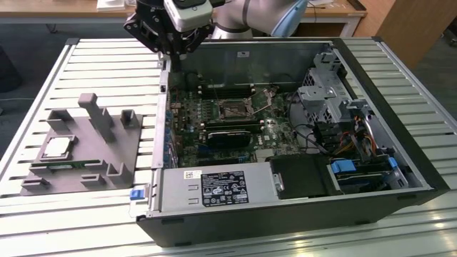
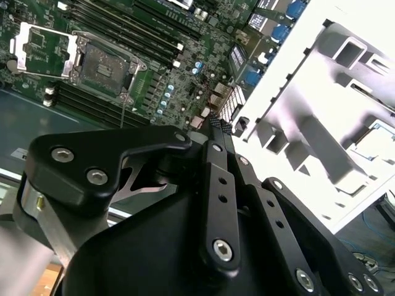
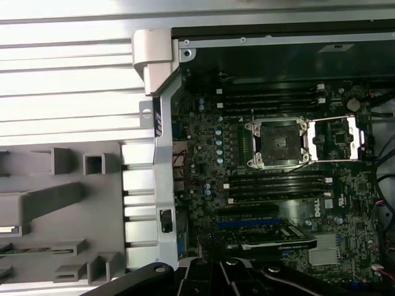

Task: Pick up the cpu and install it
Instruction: 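Reach for the cpu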

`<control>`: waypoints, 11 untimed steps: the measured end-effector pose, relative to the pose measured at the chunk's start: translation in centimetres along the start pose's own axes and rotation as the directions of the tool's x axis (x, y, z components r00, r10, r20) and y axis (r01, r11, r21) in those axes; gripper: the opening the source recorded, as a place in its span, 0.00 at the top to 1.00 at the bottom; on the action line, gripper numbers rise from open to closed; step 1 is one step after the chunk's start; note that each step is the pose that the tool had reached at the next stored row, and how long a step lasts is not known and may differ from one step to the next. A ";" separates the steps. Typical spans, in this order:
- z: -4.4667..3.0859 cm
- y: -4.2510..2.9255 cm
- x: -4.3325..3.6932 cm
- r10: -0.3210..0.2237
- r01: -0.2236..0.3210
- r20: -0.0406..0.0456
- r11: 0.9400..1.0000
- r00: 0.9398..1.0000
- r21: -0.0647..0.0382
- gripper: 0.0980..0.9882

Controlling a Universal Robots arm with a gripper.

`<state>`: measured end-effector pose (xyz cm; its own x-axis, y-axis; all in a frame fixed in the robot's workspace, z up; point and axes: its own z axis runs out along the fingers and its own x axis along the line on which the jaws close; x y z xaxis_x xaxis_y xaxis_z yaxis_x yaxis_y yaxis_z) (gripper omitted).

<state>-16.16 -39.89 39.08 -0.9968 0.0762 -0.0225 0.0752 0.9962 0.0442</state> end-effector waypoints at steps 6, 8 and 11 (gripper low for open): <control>0.03 -0.04 0.42 0.000 0.000 0.000 1.000 1.000 0.000 0.99; 0.04 -0.05 0.56 0.000 0.000 0.000 1.000 1.000 0.000 0.99; 0.06 -0.06 0.75 0.000 0.000 0.000 1.000 1.000 0.000 0.99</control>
<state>-16.91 -39.89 39.01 -0.9968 0.0762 -0.0221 0.0752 0.9962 0.0443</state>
